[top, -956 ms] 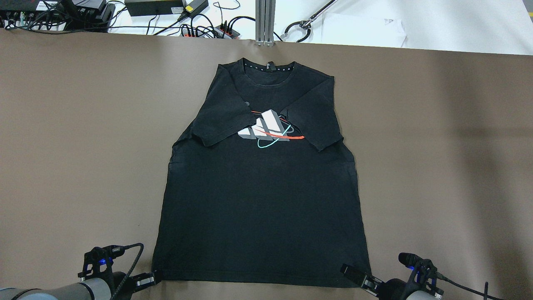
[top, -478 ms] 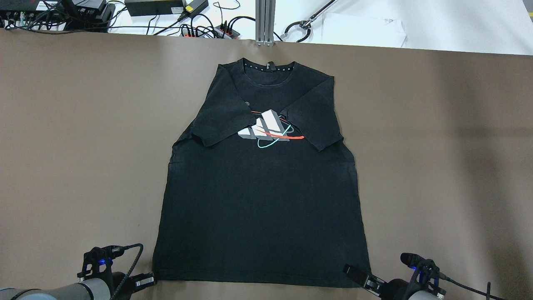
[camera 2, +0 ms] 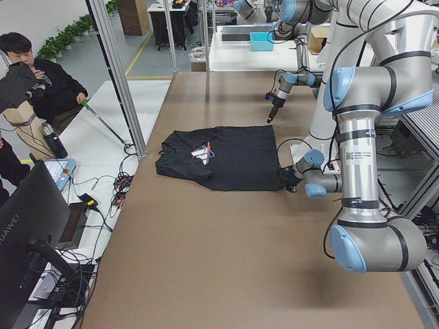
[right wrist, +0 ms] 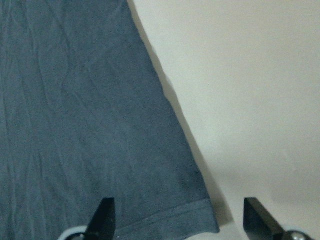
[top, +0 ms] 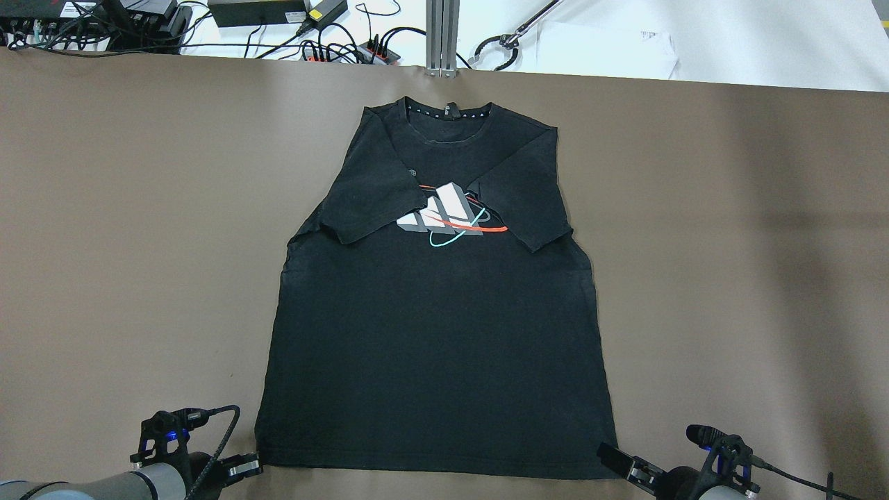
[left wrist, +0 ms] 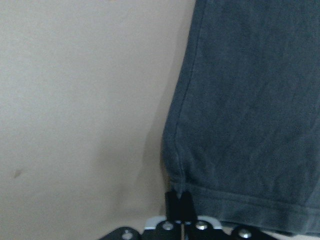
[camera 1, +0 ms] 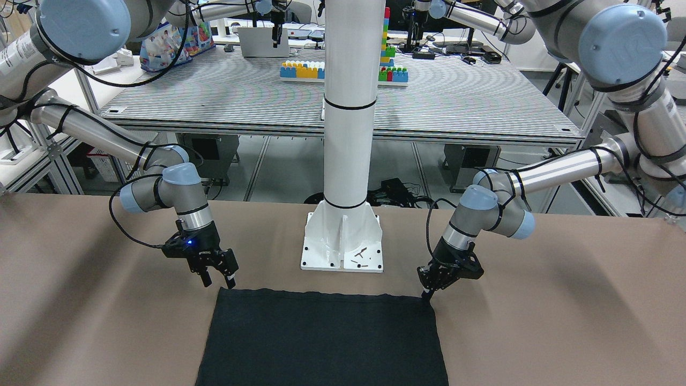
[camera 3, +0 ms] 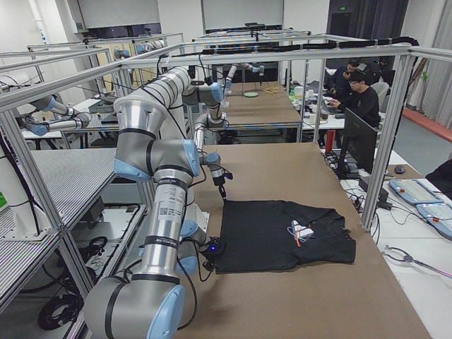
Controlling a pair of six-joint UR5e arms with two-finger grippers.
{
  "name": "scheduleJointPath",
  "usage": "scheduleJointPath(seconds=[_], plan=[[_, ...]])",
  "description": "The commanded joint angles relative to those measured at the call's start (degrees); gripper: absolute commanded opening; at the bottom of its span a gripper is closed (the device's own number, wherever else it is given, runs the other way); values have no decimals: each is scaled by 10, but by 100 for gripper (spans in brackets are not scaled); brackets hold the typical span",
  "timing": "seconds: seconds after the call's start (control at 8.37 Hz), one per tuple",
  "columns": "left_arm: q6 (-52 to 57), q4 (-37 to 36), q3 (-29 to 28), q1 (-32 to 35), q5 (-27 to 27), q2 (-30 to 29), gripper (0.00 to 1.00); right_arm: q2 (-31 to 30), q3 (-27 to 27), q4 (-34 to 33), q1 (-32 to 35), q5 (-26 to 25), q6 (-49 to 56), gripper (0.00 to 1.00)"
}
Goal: Fold clothes
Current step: 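Grasp both hem corners with the left and right grippers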
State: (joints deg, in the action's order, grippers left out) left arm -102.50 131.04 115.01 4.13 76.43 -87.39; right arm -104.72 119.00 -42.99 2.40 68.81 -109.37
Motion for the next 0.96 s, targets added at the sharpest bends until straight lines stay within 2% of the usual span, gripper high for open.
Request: scheduleJointPath(seconds=[0.0,0.12,0.36,0.84], plan=[[0,0,0,0,-1,-1,0,3,-30,-1,-2,-15,0,58],[0,0,0,0,-1,-2,0,7,-30,-1,-5,-15,-1,43],[2,0,1,0,-1,-2,0,13,-30,-2,-9,-16,-1,39],[2,0,4,1,-1,-1,0,14,-29,-2,-26,-29,-1,39]])
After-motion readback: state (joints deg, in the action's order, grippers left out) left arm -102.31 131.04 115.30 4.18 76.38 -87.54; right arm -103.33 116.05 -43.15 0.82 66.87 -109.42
